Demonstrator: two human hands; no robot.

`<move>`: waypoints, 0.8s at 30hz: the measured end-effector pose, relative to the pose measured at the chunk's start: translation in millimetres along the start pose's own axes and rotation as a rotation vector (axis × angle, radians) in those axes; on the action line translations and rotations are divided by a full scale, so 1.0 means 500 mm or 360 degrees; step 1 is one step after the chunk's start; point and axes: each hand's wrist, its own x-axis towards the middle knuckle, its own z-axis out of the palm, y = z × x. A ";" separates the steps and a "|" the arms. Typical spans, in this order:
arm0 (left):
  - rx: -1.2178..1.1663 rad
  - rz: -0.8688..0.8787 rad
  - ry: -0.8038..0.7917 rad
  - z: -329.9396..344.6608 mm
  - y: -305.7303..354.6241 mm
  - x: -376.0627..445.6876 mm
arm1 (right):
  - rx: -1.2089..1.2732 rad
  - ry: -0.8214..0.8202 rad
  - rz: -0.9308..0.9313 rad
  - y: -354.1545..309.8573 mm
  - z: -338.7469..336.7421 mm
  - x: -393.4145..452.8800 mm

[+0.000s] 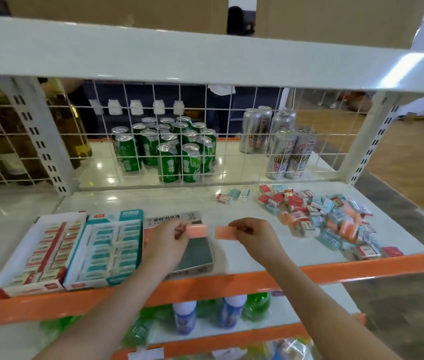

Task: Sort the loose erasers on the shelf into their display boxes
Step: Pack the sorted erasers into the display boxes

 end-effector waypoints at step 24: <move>0.0649 0.0028 0.0058 -0.094 -0.114 0.011 | -0.0293 -0.0387 -0.0036 -0.083 0.184 0.048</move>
